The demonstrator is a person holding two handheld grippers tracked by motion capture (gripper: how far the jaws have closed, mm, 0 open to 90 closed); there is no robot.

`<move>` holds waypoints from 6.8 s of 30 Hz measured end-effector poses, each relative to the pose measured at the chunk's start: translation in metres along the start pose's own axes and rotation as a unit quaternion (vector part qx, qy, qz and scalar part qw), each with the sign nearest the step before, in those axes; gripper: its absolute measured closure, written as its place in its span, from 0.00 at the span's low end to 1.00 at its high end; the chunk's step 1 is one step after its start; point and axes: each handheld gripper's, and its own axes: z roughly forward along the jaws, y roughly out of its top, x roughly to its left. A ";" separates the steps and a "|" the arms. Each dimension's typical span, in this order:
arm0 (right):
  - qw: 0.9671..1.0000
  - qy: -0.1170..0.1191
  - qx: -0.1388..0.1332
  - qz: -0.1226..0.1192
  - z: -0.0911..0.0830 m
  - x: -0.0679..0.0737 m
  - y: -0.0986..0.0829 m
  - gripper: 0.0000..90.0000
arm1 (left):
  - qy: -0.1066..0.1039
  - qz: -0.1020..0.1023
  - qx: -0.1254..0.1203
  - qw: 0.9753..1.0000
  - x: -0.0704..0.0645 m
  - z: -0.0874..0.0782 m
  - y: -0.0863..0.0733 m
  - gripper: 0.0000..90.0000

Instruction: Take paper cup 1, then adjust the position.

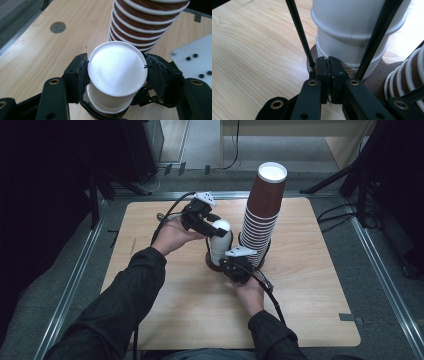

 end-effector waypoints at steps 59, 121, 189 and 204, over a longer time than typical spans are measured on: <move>0.964 0.232 0.027 -0.124 -0.093 -0.023 -0.016 0.42 | -0.060 0.030 -0.005 0.998 -0.066 -0.054 -0.046 0.41; 0.941 0.295 0.028 -0.162 -0.063 0.002 -0.010 0.33 | -0.149 0.009 0.006 0.989 -0.099 -0.003 -0.073 0.23; 0.922 0.363 -0.107 -0.076 -0.072 0.001 -0.001 0.33 | -0.143 -0.040 0.004 0.989 -0.110 0.025 -0.116 0.07; 0.923 0.366 -0.102 -0.065 -0.072 0.000 0.000 0.34 | -0.156 -0.035 -0.009 0.987 -0.109 0.021 -0.117 0.25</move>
